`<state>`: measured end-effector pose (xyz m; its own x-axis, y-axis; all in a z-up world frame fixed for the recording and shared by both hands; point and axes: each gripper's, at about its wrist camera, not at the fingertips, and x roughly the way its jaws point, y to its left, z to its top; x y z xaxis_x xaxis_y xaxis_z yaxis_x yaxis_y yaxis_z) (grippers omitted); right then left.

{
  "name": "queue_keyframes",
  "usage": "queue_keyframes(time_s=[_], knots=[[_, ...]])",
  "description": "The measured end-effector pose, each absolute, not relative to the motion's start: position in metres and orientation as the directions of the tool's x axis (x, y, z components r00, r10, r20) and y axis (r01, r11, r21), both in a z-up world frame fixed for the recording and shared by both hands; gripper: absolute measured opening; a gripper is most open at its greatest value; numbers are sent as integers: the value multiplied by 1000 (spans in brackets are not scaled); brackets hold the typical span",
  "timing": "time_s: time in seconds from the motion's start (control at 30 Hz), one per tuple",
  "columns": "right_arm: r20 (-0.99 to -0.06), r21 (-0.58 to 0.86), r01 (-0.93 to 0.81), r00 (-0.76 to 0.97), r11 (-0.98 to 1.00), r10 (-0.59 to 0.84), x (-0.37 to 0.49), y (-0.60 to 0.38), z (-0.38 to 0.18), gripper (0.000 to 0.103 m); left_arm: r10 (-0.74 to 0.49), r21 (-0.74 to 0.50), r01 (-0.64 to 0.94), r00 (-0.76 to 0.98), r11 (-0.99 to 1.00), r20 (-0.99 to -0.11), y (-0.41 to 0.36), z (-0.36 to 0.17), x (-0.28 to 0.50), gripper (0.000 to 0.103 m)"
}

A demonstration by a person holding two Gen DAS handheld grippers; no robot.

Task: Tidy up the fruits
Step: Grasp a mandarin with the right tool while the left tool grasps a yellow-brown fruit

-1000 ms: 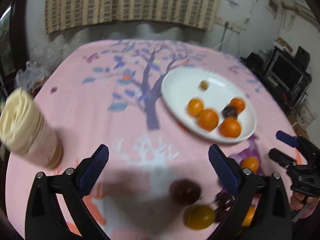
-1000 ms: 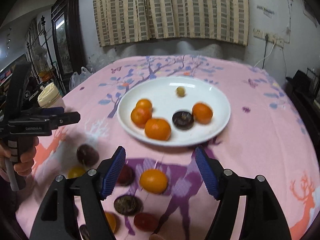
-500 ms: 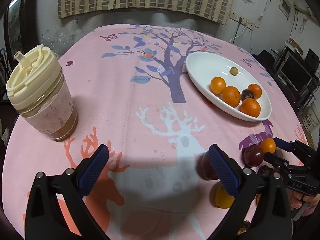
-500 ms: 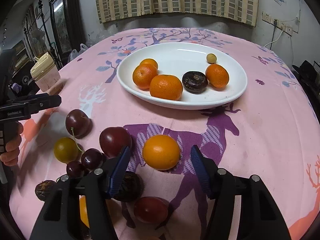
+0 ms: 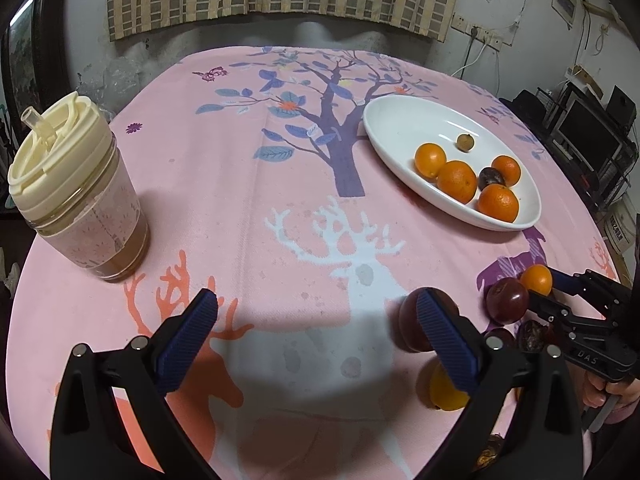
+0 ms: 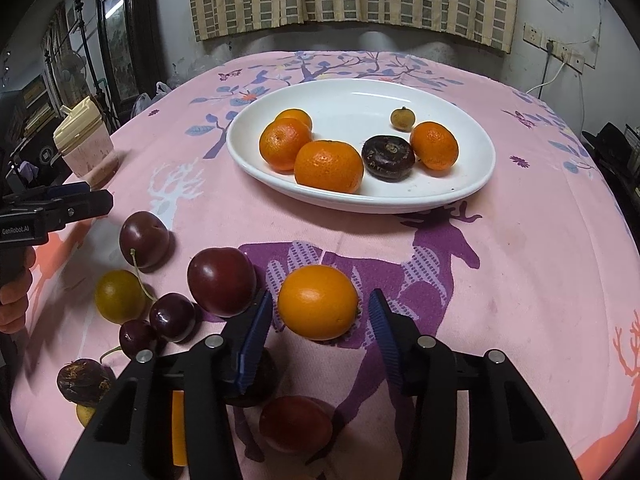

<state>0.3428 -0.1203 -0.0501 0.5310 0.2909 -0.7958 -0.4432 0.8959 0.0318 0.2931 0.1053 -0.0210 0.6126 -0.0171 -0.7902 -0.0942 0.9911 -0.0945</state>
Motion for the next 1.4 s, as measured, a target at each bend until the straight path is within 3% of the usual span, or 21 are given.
queue_keyframes(time_s=[0.2, 0.53, 0.57, 0.63, 0.73, 0.93, 1.4], knots=[[-797, 29, -449, 529, 893, 292, 342, -119, -51, 41, -14, -86, -90, 607, 992, -795, 103, -22, 292, 98], [-789, 71, -426, 530, 902, 312, 344, -127, -46, 41, -52, -85, -29, 594, 996, -803, 94, -24, 290, 98], [-785, 81, -420, 532, 904, 318, 345, -130, -43, 40, -75, -87, 8, 592, 996, -802, 90, -24, 288, 96], [-777, 96, -408, 539, 908, 325, 345, -135, -39, 40, -121, -77, 100, 584, 992, -802, 77, -25, 283, 73], [-773, 101, -401, 544, 910, 326, 346, -138, -37, 40, -196, -94, 205, 560, 974, -805, 62, -28, 276, 59], [-764, 105, -406, 551, 908, 335, 345, -138, -34, 39, -277, -125, 296, 555, 947, -785, 49, -24, 266, 53], [-770, 113, -424, 534, 899, 349, 344, -135, -38, 40, -309, -124, 353, 536, 927, -786, 45, -24, 257, 49]])
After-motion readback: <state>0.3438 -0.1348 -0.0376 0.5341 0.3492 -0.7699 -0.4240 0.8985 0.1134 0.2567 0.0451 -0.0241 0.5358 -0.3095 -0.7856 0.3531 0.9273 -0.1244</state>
